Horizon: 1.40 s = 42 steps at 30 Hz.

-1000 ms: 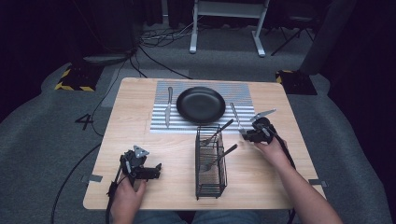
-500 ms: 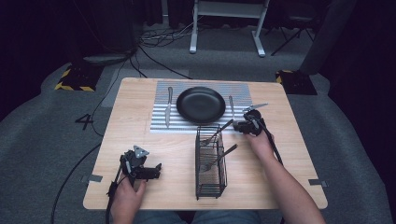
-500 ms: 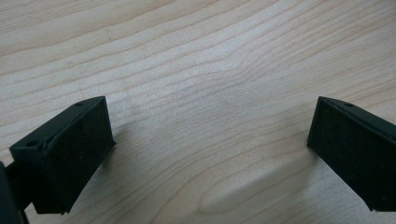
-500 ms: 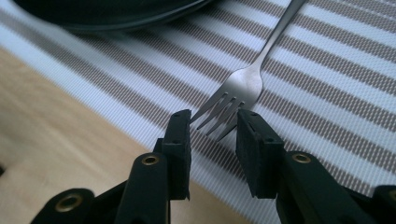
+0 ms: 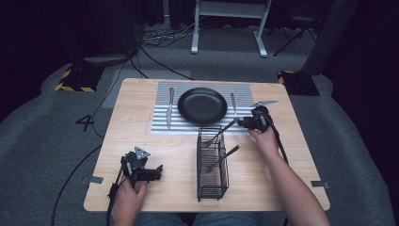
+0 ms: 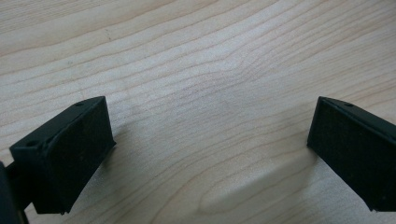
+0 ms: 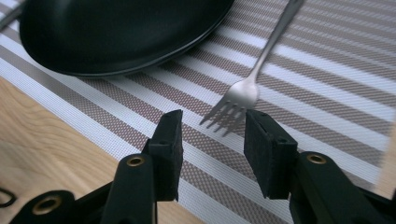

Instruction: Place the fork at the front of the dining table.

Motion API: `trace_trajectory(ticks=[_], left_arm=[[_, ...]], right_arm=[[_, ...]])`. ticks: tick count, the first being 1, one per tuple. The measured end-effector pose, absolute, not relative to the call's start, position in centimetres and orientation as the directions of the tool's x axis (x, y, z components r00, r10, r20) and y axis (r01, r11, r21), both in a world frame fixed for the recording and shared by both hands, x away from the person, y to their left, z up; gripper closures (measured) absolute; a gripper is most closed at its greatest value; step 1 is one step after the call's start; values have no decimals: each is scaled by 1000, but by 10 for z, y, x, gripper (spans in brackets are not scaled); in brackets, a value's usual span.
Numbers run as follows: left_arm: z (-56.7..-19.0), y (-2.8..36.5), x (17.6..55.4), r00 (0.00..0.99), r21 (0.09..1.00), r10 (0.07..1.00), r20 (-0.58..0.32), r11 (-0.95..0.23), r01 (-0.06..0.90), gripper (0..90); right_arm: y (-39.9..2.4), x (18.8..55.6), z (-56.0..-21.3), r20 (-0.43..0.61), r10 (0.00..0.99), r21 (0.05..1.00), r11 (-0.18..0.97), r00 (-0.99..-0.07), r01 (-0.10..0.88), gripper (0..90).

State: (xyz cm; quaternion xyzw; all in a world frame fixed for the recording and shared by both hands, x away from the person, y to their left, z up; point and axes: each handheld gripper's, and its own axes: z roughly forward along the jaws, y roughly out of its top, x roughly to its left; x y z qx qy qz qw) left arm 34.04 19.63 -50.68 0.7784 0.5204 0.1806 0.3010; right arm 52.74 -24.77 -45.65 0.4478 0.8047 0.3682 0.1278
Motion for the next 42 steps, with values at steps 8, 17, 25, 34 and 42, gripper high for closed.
trace_trajectory(ticks=[8,17,25,34,42], left_arm=[[-507,196,340,393,657,919,-32,-277,701,3],[-507,196,340,393,657,919,-32,-277,701,2],[-507,196,340,393,656,919,-32,-278,701,2],[-507,196,340,393,657,919,-32,-277,701,2],[-507,196,340,393,657,919,-32,-277,701,2]], right_arm=[[-281,484,-414,88,809,781,306,-581,545,484],[-303,414,-398,-19,793,817,363,-608,448,416],[-324,379,-414,10,784,792,373,-621,483,395],[-345,359,-453,42,779,753,387,-626,532,382],[-358,344,-487,55,801,743,367,-597,560,365]])
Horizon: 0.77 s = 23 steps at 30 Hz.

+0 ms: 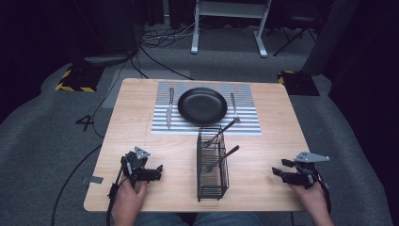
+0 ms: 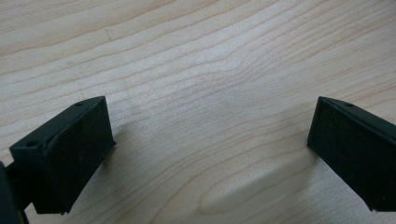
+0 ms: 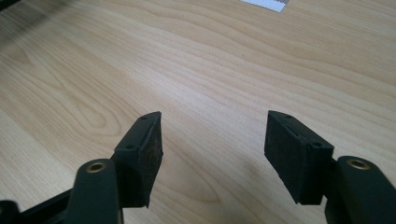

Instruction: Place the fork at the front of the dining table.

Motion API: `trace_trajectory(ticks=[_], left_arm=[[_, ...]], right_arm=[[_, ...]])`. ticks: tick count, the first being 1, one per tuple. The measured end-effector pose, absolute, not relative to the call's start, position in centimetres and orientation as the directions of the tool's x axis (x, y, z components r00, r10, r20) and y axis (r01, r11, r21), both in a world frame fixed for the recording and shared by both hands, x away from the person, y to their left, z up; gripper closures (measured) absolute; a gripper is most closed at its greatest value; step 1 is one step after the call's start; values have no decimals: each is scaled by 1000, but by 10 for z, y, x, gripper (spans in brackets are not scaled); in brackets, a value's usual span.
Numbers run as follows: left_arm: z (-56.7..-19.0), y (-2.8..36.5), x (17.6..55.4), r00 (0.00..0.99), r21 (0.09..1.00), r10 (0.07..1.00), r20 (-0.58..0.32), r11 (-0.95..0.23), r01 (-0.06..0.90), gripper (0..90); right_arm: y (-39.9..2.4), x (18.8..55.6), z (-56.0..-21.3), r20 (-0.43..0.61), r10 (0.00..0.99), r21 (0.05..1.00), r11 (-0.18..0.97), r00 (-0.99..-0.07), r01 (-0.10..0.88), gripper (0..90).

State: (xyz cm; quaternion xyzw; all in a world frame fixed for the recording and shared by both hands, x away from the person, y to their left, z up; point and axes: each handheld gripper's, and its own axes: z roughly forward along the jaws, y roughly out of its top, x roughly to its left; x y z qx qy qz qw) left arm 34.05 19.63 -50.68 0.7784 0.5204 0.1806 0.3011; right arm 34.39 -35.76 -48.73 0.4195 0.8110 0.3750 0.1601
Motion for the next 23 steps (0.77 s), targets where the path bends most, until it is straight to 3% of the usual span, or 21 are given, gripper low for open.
trace_trajectory(ticks=[6,13,15,23], left_arm=[[-507,196,341,393,657,919,-33,-277,701,2],[-507,196,340,393,657,919,-33,-277,701,2],[-507,196,340,394,656,919,-31,-279,701,2],[-507,196,340,394,656,918,-31,-279,701,2]], right_arm=[[-353,335,-503,-19,815,757,390,-579,525,290],[-348,344,-505,60,817,728,357,-574,585,0],[-338,343,-506,-12,814,708,417,-581,570,0],[-336,343,-506,-11,815,708,415,-579,571,0]])
